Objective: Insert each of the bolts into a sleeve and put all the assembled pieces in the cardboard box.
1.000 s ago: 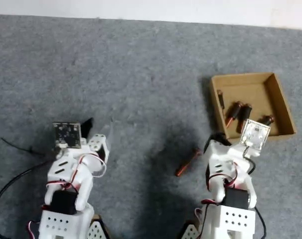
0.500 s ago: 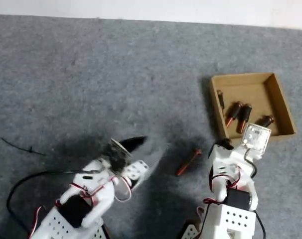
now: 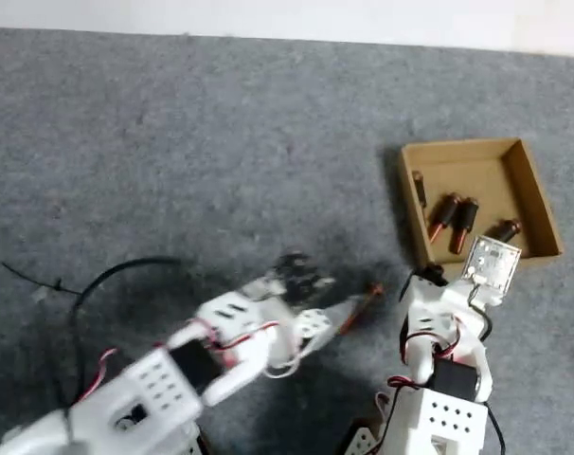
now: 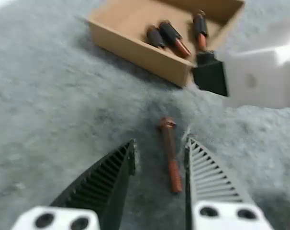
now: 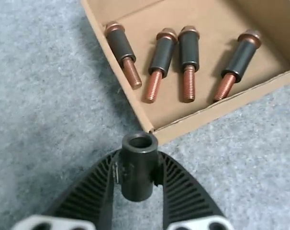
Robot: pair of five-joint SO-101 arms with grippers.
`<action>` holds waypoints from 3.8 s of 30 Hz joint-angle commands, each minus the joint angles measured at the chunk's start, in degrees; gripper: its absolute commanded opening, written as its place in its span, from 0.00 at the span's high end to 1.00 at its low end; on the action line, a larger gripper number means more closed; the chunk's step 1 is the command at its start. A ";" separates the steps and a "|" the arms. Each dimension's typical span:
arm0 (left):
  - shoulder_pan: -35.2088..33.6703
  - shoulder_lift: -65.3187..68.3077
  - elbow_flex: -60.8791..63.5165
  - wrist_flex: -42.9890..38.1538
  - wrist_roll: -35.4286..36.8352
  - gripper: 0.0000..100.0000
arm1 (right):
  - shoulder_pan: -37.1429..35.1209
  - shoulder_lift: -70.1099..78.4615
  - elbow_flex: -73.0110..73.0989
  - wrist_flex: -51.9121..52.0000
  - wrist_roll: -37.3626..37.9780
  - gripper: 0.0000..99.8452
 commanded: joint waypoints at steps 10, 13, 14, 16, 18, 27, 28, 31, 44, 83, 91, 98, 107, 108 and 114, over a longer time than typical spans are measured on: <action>4.18 42.86 -23.87 -2.55 1.05 0.84 | 2.68 -0.75 -0.84 -0.31 0.62 1.00; 6.73 46.37 -24.57 -2.55 0.97 0.84 | 2.51 -0.75 -0.84 -0.31 0.62 1.00; 7.16 47.08 -24.66 -2.55 0.88 0.84 | 2.51 -0.75 -0.84 -0.31 0.62 1.00; 7.25 47.87 -24.75 -2.55 0.79 0.84 | 2.51 -0.75 -0.84 -0.31 0.62 1.00; 7.08 47.87 -24.75 -2.55 0.70 0.84 | 2.42 -0.75 -0.84 -0.31 0.62 1.00; 6.46 48.40 -26.42 -2.55 0.70 0.83 | 2.33 -0.75 -0.57 -0.31 0.62 1.00; 6.46 48.40 -26.51 -2.55 0.70 0.83 | 2.33 -0.75 -0.57 -0.31 0.62 1.00; 6.46 48.48 -27.21 -2.46 0.70 0.83 | 2.33 -0.75 -0.48 -0.31 0.62 1.00; 5.93 60.44 -39.43 8.79 -0.62 0.83 | 2.59 -0.75 -0.40 -0.31 0.79 1.00; 2.68 65.63 -46.99 16.62 -2.90 0.99 | 2.33 -0.75 -0.48 -0.31 1.05 1.00; -1.01 64.04 -46.64 16.53 -4.75 0.99 | 2.33 -0.75 -0.48 -0.31 1.05 1.00; -7.69 48.57 -43.65 26.37 -4.66 0.99 | 2.33 -0.75 -0.40 -0.31 1.05 1.00; -25.10 40.84 -43.30 29.63 -4.66 0.99 | 2.33 -0.75 -0.40 -0.40 1.14 1.00; -25.89 40.84 -43.03 29.63 -4.66 0.99 | 2.33 -0.75 -0.40 -0.84 1.14 1.00; -28.88 43.21 -41.71 29.71 -4.66 0.99 | 2.33 -0.66 -0.13 -5.23 1.14 1.00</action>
